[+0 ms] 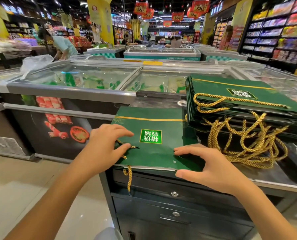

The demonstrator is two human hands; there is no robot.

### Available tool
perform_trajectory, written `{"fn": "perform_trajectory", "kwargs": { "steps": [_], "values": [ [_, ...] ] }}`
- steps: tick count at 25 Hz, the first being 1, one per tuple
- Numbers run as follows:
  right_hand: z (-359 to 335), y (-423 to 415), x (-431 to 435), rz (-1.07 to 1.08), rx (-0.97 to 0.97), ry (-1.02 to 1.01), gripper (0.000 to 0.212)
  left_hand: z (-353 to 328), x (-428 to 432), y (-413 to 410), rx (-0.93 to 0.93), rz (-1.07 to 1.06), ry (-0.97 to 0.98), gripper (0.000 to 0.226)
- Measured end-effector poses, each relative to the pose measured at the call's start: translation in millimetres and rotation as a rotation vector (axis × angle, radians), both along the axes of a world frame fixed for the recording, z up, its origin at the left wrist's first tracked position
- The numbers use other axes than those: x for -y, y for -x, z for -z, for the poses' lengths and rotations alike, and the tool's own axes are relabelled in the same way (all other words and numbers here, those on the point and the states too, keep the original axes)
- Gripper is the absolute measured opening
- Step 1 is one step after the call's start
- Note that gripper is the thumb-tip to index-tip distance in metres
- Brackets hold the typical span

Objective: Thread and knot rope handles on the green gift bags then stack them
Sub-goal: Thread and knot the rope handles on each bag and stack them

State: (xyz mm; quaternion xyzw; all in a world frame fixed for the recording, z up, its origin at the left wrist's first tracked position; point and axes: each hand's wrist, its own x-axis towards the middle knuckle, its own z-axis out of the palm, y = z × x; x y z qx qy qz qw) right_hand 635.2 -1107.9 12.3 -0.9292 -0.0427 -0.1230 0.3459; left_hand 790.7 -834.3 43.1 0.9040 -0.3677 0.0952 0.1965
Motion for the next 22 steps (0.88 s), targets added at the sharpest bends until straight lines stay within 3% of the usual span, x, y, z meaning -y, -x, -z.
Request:
{"fn": "perform_trajectory", "kwargs": {
  "steps": [4, 7, 12, 22],
  "values": [
    [0, -2, 6, -0.016, 0.006, -0.049, 0.043, 2, 21, -9, -0.078, -0.008, -0.141, 0.009],
    [-1, -3, 12, -0.027, -0.012, -0.076, 0.042, 4, 23, -7, -0.070, 0.020, -0.086, 0.015],
    [0, -4, 15, -0.032, -0.001, -0.078, 0.041, 1, 44, 22, -0.137, 0.339, 0.139, 0.012],
    [1, -3, 17, -0.055, 0.043, -0.108, 0.036, 11, 79, 35, 0.002, 0.443, 0.092, 0.015]
  ]
}}
